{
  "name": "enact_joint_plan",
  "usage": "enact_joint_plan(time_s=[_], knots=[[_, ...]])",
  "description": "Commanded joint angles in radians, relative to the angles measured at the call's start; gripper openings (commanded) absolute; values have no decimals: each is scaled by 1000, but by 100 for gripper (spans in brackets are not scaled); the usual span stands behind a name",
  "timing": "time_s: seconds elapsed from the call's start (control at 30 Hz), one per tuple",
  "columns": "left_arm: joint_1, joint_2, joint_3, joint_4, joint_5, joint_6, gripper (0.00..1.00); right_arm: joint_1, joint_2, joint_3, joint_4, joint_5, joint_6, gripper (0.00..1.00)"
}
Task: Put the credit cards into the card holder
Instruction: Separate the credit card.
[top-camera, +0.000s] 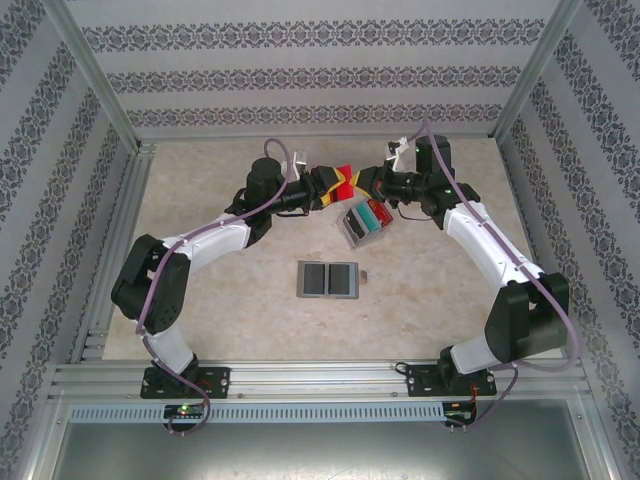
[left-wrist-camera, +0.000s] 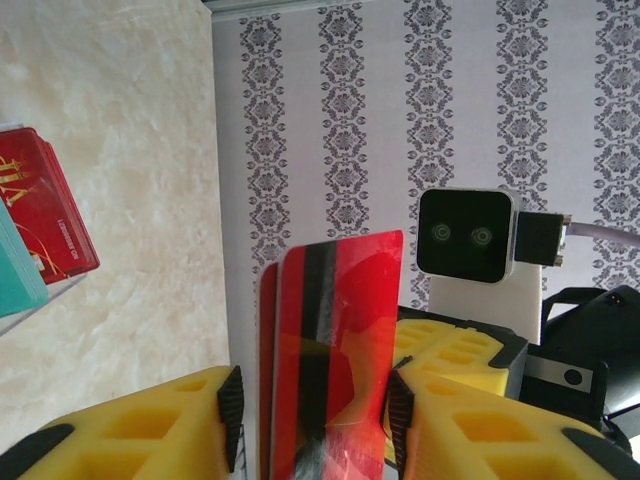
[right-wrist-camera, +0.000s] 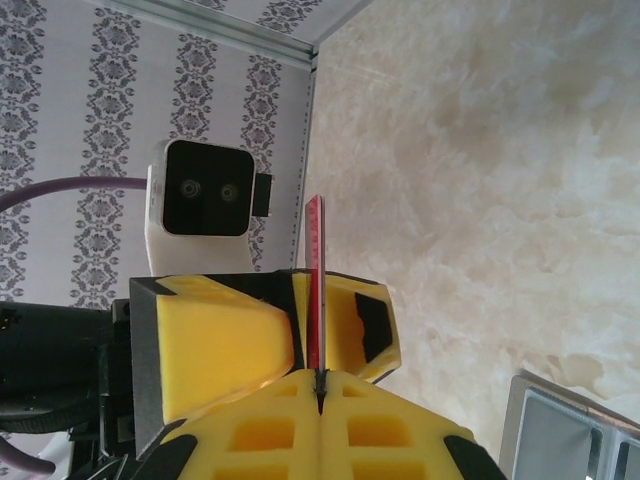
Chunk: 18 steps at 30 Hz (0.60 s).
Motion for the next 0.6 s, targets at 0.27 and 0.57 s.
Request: enact_joint_plan(time_s=[0.27, 0.57], knots=[[-5, -49, 8, 64, -24, -13, 37, 13, 21, -24, 17, 3, -15, 0], [-5, -57, -2, 79, -33, -12, 35, 6, -7, -29, -17, 20, -33, 0]])
